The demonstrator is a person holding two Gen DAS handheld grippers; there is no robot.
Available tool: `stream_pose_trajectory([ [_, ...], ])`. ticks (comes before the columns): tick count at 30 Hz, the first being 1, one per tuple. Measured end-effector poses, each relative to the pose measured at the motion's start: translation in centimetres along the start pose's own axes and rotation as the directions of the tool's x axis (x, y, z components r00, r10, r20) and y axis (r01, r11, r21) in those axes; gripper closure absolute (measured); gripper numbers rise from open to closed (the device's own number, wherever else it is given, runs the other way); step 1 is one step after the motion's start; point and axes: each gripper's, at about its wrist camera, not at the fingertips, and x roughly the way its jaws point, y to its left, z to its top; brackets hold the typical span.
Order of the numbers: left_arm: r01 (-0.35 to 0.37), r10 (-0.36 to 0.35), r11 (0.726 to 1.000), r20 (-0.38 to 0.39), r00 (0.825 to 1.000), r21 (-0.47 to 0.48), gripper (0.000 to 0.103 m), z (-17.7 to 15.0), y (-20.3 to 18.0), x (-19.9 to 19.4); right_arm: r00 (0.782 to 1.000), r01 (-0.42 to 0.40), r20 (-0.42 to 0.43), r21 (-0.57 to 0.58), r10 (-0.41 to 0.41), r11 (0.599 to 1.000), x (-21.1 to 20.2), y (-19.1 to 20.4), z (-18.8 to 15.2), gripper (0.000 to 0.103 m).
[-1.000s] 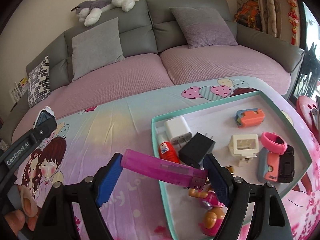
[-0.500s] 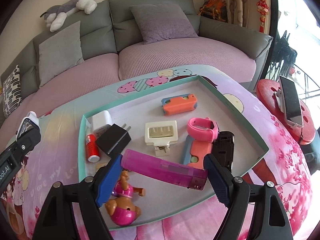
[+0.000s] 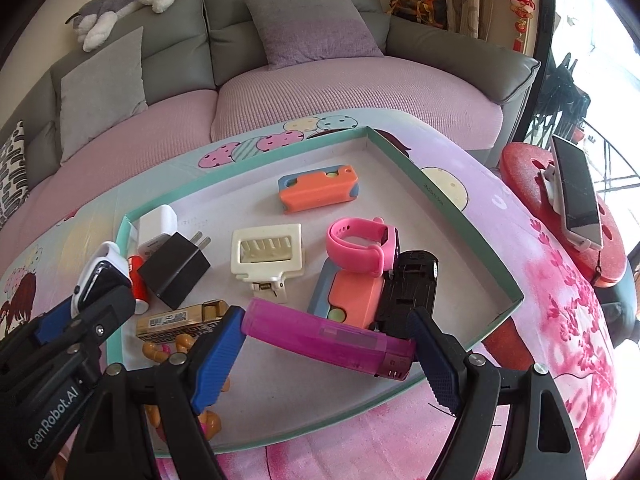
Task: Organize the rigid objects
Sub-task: 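Lower the watch and lighter into the tray and open both tools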
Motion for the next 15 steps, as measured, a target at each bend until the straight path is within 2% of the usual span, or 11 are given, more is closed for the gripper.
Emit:
stream_pose_trajectory([
  [6, 0.018, -0.020, 0.999, -0.048, 0.999, -0.045, 0.051, -0.5, 0.6, 1.1, 1.000, 0.004, -0.017, -0.011, -0.004, 1.000, 0.4, 0.0, -0.2, 0.019],
  [11, 0.024, -0.027, 0.997, -0.045, 0.999, -0.076, 0.038, -0.6, 1.2, 0.6, 1.000, 0.006, -0.023, -0.029, -0.007, 1.000, 0.4, 0.4, -0.4, 0.018],
  [15, 0.015, -0.019, 0.995, -0.036, 0.999, -0.102, 0.033, -0.7, 2.0, -0.1, 1.000, -0.005, -0.030, -0.051, 0.003, 0.999, 0.3, 0.9, -0.5, 0.018],
])
